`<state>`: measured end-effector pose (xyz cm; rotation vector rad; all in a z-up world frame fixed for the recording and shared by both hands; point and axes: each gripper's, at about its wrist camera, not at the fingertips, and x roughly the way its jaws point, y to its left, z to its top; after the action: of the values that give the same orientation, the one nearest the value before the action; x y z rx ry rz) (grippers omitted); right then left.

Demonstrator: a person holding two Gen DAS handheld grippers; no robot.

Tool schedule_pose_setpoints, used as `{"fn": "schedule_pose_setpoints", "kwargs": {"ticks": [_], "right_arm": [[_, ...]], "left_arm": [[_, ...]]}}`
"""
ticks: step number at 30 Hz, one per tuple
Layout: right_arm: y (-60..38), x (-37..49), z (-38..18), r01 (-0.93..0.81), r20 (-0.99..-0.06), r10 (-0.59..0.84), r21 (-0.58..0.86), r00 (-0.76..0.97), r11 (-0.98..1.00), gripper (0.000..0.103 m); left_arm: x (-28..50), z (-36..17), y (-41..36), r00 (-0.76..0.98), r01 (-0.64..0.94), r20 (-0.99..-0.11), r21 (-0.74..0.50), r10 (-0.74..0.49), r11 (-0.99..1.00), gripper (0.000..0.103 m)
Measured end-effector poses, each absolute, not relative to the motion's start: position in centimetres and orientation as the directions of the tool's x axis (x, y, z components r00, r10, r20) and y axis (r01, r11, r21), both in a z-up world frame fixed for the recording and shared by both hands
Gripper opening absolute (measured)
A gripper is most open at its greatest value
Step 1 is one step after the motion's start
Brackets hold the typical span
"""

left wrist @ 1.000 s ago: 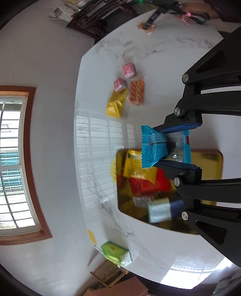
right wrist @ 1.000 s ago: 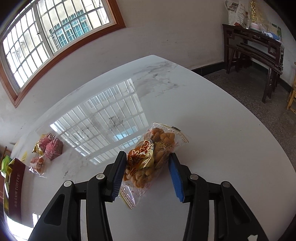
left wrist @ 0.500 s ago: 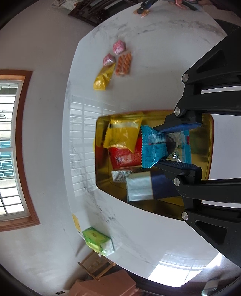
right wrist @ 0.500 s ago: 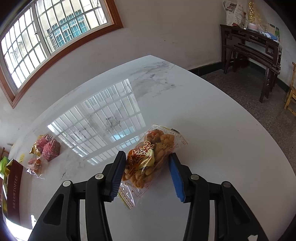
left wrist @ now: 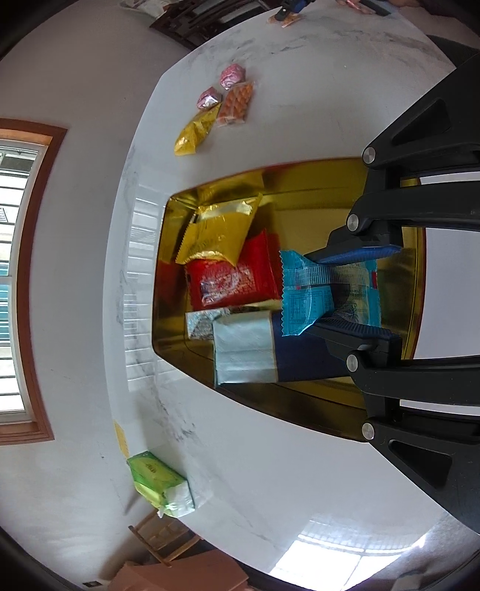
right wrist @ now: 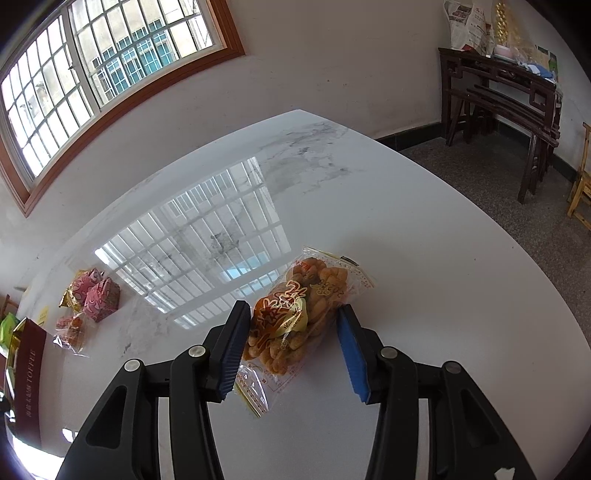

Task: Organize snacks
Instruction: 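Carry the blue candy over the gold tin with the left gripper, then lower the blue candy into the tin and open the left gripper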

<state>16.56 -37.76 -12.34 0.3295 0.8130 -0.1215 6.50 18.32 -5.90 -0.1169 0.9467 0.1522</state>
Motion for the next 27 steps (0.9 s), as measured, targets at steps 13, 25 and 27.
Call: {"fn": "schedule_pose_setpoints", "kwargs": {"ticks": [13, 25, 27], "right_arm": [[-37.9, 16.5, -12.4, 0.232, -0.729, 0.021, 0.246, 0.684, 0.941, 0.046], [-37.9, 16.5, -12.4, 0.232, -0.729, 0.022, 0.246, 0.684, 0.941, 0.046], [-38.0, 16.5, -12.4, 0.232, -0.729, 0.023, 0.247, 0.685, 0.941, 0.046]], "left_arm": [[7.9, -8.0, 19.0, 0.549, -0.161, -0.834, -0.036, 0.059, 0.986, 0.029], [8.8, -7.9, 18.8, 0.555, -0.140, -0.831, -0.047, 0.039, 0.989, 0.030], [8.9, -7.9, 18.6, 0.555, -0.134, -0.831, -0.042, 0.040, 0.990, 0.030]]}}
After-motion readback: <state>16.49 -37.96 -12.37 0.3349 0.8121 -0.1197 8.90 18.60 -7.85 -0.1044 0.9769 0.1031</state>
